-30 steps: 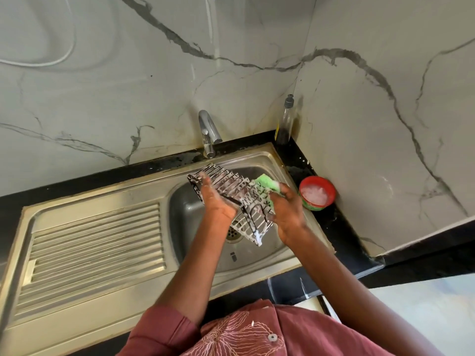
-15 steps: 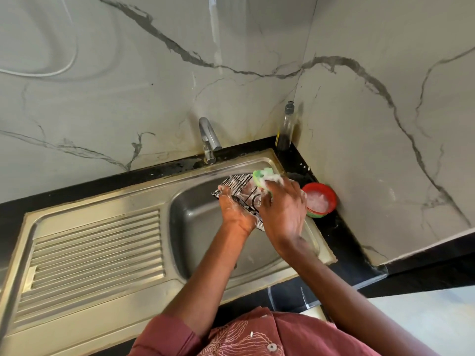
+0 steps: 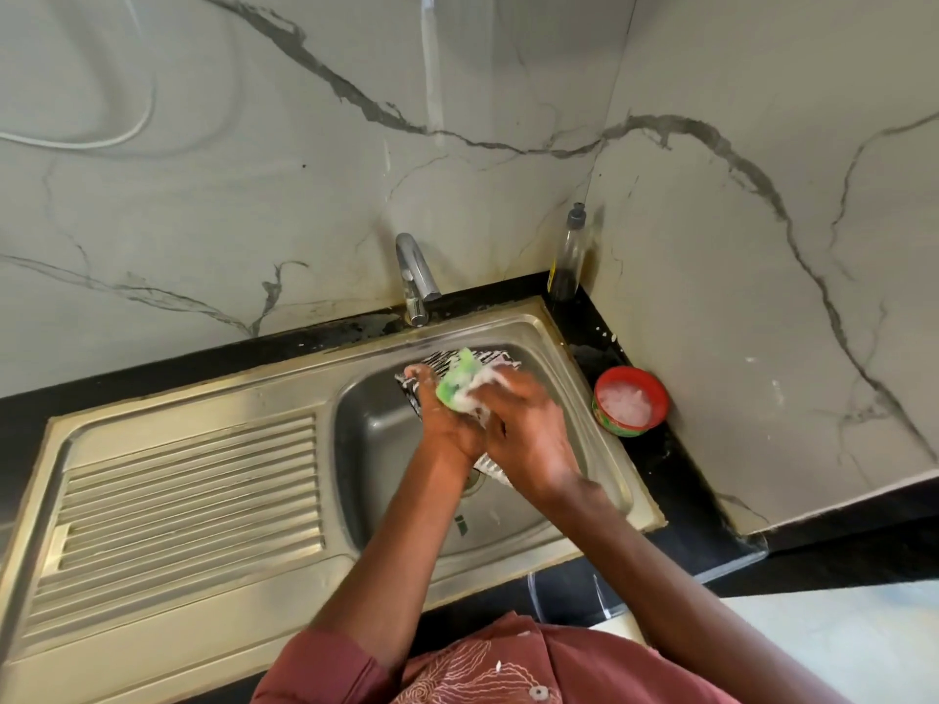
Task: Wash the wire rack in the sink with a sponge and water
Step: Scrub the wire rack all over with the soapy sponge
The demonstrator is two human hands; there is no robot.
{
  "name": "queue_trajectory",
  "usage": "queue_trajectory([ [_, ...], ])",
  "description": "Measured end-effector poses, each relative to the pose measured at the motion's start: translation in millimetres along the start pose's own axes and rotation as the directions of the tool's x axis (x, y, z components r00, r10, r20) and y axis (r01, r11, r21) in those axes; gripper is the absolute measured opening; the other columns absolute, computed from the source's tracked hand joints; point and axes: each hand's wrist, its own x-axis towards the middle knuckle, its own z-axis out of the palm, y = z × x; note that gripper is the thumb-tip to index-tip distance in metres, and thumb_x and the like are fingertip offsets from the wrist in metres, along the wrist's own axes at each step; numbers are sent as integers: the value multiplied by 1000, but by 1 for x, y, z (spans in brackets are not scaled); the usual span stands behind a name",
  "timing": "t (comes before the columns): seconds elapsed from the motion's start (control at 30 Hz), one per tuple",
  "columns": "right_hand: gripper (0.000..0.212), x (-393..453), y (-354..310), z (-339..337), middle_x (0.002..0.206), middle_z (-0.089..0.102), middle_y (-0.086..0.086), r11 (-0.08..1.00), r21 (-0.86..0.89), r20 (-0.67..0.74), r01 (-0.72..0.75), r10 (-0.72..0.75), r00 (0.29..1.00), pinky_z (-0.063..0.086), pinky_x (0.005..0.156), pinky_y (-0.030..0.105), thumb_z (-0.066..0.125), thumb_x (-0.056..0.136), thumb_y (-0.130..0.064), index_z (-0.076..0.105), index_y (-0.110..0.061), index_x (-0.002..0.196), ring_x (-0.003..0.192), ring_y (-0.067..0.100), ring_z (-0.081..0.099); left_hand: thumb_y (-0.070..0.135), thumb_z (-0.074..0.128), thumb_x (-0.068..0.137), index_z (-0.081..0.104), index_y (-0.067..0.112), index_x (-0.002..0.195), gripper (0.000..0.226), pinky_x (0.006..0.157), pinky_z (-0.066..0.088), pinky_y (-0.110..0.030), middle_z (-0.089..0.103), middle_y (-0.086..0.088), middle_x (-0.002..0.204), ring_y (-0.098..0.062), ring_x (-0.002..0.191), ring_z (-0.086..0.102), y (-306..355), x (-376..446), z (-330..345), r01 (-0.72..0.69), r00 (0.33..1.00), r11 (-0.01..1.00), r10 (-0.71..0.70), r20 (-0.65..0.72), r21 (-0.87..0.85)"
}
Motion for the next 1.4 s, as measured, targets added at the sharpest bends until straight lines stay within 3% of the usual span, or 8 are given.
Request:
queue_trajectory([
  [0.17, 38, -25, 33, 0, 113, 69, 2, 993, -44, 29, -109, 111, 993, 60, 61, 31, 71, 79, 12, 73, -17, 104, 91, 20, 69, 65, 37, 102, 24, 20, 163, 77, 120, 23, -67, 29, -21, 165, -44, 150, 32, 17, 10, -4, -13, 989, 997, 1, -148, -81],
  [0.3, 29, -21, 48, 0, 95, 71, -5, 720, 388, -4, -575, 625, 780, 54, 61, 18, 60, 90, 4, 70, -18, 107, 82, 9, 69, 62, 51, 97, 37, 29, 156, 69, 111, 32, -69, 57, -16, 140, -43, 138, 46, 19, 10, -14, -51, 985, 998, 54, -161, 24],
  [0.4, 30, -11, 61, -2, 98, 73, 3, 509, 596, -72, -621, 804, 590, 62, 77, 42, 55, 85, -8, 65, -16, 112, 91, 23, 71, 74, 63, 85, 51, 32, 144, 74, 100, 41, -76, 76, -15, 115, -46, 118, 62, 14, 6, -22, -74, 985, 984, 98, -144, 163],
  [0.53, 64, -8, 62, -7, 104, 71, 3, 565, 506, 32, -652, 743, 668, 62, 72, 43, 47, 79, 10, 56, -31, 127, 91, 20, 71, 94, 72, 52, 59, 33, 141, 108, 104, 41, -71, 65, -15, 139, -43, 128, 57, 7, 17, -30, -19, 980, 902, 102, -169, 431],
  [0.73, 37, 3, 62, -3, 97, 77, 1, 388, 486, 215, -783, 815, 538, 60, 89, 45, 50, 89, 3, 80, -19, 87, 96, 23, 72, 39, 53, 105, 60, 23, 134, 34, 104, 36, -40, 53, -13, 150, -27, 130, 49, -14, -25, -6, -47, 999, 498, 43, 29, 866],
  [1.03, 47, 39, 62, 29, 60, 61, -8, 602, 165, 445, -781, 662, 604, 40, 54, 24, 72, 84, -59, 63, -18, 62, 65, 10, 61, 11, 45, 92, 41, 22, 145, 53, 54, 44, -26, 70, -8, 108, -19, 76, 66, -34, -6, -17, -87, 996, 67, 9, 87, 994],
  [1.27, 25, 32, 66, 38, 55, 52, 0, 681, -58, 285, -730, 712, 642, 29, 47, 24, 66, 75, -20, 49, -14, 57, 53, 18, 49, 36, 44, 80, 33, 29, 154, 76, 115, 23, -65, 52, -14, 149, -41, 140, 45, -52, 6, -34, -36, 999, -329, 17, 44, 944],
  [1.4, 20, 23, 67, 35, 53, 54, 3, 684, -19, 244, -730, 711, 660, 29, 48, 22, 64, 75, -16, 57, -10, 58, 49, 15, 46, 55, 55, 92, 29, 30, 160, 77, 122, 16, -58, 15, -13, 171, -35, 156, 24, -44, -4, -39, -87, 995, -457, -5, 95, 885],
])
